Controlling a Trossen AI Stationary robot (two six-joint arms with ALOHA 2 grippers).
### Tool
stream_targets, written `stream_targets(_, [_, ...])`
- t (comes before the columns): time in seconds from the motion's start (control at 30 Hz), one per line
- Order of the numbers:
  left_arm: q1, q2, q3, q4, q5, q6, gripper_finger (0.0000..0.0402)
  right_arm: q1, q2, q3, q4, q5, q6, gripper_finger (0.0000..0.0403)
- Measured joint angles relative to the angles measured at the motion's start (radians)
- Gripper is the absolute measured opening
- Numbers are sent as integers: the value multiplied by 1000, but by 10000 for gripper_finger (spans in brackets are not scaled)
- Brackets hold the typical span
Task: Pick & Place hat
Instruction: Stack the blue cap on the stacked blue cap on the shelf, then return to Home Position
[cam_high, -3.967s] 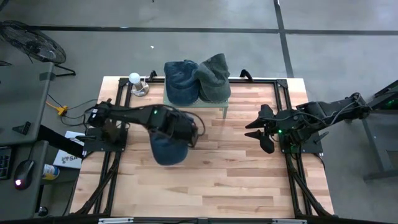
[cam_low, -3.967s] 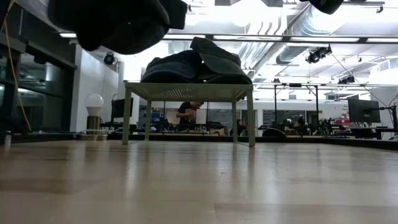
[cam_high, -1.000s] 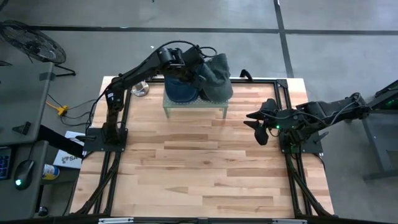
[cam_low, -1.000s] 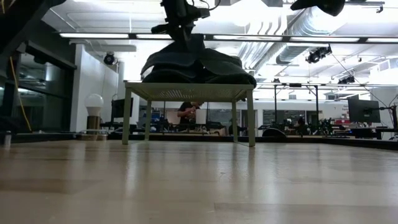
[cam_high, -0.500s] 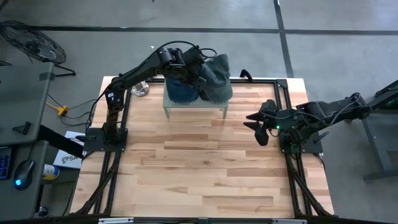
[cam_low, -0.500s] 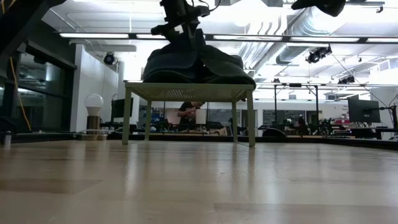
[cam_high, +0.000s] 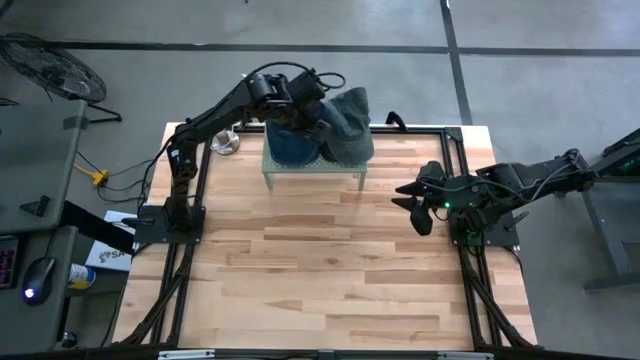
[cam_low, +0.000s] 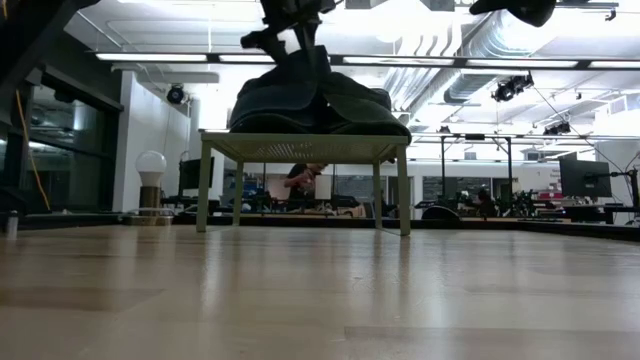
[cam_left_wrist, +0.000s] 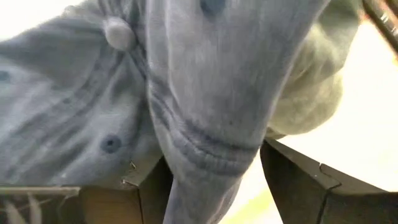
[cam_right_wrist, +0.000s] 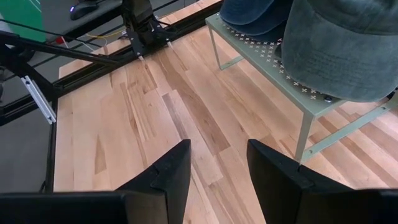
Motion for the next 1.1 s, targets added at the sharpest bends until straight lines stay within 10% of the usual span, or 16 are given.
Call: stream_targets(1.1, [-256, -227, 7, 20, -286, 113, 230, 0, -282, 0, -107, -31, -39, 149])
